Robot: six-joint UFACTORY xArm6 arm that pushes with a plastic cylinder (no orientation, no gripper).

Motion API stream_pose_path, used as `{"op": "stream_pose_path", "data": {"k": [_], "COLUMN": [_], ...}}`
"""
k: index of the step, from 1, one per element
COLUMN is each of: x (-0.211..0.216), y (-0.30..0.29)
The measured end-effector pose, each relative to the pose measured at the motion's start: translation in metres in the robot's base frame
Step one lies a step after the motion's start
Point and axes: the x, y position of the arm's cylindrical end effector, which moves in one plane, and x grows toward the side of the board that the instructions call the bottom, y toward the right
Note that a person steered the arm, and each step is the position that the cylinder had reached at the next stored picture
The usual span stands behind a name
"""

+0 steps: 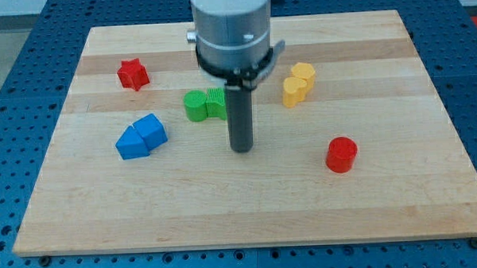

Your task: Keep the red circle to the right of the yellow hexagon

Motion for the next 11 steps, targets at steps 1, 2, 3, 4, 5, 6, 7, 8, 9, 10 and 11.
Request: {"op": "stream_pose_path", "data": {"k": [1, 2, 3, 4, 5, 6, 7, 8, 9, 10, 11], "x": [0.042, 0.061, 0.055, 0.037, 0.026, 0.022, 0.019, -0.002, -0.030, -0.065, -0.098], "y": [0.022, 0.071, 0.098, 0.118, 0.139, 0.159, 0.172, 0.172, 0.172, 0.171, 0.171]}}
